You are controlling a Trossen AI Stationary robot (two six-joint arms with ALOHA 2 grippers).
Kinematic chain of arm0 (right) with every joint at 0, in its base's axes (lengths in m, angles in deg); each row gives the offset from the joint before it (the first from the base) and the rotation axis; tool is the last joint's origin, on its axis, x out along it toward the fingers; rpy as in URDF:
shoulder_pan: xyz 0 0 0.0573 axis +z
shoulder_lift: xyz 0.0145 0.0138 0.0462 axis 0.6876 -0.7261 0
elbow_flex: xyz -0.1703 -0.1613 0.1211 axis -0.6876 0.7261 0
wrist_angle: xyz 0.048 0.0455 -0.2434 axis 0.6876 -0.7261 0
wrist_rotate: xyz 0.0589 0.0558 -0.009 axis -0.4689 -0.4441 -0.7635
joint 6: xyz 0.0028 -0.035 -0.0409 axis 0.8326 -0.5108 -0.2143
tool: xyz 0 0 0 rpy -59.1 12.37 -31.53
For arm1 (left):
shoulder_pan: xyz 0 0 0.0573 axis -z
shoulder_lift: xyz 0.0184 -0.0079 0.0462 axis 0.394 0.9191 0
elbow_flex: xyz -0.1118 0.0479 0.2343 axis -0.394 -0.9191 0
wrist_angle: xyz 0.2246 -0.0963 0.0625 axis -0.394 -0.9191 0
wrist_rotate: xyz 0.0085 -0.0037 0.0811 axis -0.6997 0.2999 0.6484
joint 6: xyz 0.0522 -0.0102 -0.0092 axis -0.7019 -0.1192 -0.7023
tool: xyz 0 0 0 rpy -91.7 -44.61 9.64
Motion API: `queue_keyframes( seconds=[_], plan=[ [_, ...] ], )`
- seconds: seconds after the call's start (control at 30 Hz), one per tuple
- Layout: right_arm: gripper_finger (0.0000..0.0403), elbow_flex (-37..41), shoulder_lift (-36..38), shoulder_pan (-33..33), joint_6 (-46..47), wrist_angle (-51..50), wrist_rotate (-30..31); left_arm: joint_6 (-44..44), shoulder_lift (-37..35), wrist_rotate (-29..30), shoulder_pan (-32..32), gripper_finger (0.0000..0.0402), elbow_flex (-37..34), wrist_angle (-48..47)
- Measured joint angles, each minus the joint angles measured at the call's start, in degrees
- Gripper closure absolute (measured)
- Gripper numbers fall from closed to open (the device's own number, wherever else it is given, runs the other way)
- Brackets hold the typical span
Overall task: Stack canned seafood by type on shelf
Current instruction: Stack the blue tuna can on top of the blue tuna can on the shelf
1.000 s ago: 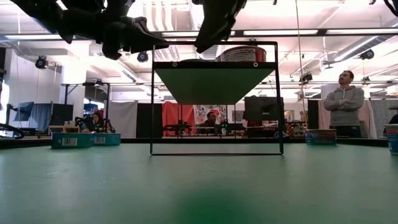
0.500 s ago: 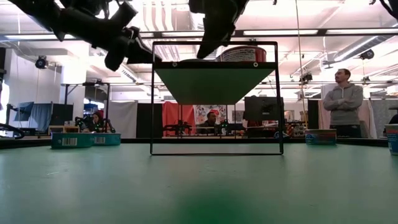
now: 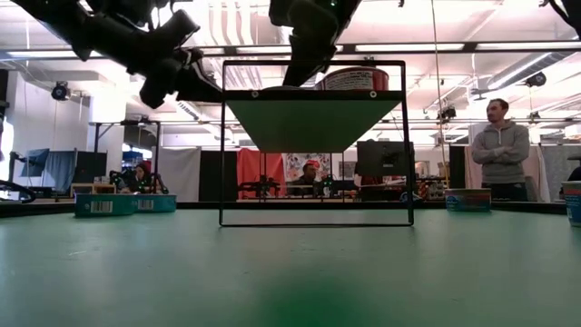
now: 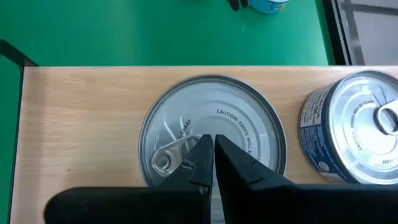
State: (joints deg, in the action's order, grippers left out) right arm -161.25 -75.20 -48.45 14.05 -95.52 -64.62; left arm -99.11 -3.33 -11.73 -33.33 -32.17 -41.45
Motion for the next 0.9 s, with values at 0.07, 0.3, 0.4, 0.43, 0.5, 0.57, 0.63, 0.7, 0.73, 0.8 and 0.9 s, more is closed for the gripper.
queue_keyframes(
  seconds=[0.07,0.3,0.4,0.43,0.5,0.57,0.63,0.7,0.73,0.8,0.9],
  plan=[
    [0.0394,0.00,0.00,-0.02,-0.20,0.22,0.02,0.72,0.00,-0.02,0.00,0.0401,0.00,-0.90],
    [0.0394,-0.54,0.18,-0.02,-1.01,-1.88,3.33,3.17,0.02,-3.10,0.00,0.0401,0.00,-3.61],
    [0.0394,-0.90,0.28,-0.09,-0.74,-3.72,3.52,3.87,0.02,-3.15,0.00,0.0401,0.00,-4.18],
    [0.0394,-0.90,0.28,-0.10,-0.56,-4.44,3.50,3.94,0.02,-3.15,0.00,0.0401,0.00,-4.27],
    [0.0394,-0.87,0.05,-0.09,-0.18,-4.94,3.18,4.07,0.02,-3.13,0.00,0.0401,0.00,-4.26],
    [0.0394,-0.87,-0.02,-0.09,0.06,-4.90,3.15,4.07,0.02,-3.13,0.00,0.0401,0.00,-4.24],
    [0.0394,-0.87,-0.02,-0.07,-0.09,-4.56,3.07,4.26,0.02,-3.13,0.00,0.0401,0.00,-4.24],
    [0.0394,-0.87,-0.02,-0.07,-0.16,-3.74,3.06,4.79,0.02,-3.15,0.00,0.0401,0.00,-4.26],
    [0.0394,-0.87,-0.02,-0.07,-0.34,-3.22,3.06,5.16,0.02,-3.26,0.00,0.0401,0.00,-4.25],
    [0.0394,-0.87,-0.04,-0.07,-0.94,-2.16,3.06,6.03,-0.04,-4.36,0.00,0.0401,0.00,-4.23],
    [0.0394,-0.87,-0.04,-0.15,-1.75,-1.23,3.06,7.69,-0.46,-4.52,0.07,0.0401,0.00,-3.41]
  ],
)
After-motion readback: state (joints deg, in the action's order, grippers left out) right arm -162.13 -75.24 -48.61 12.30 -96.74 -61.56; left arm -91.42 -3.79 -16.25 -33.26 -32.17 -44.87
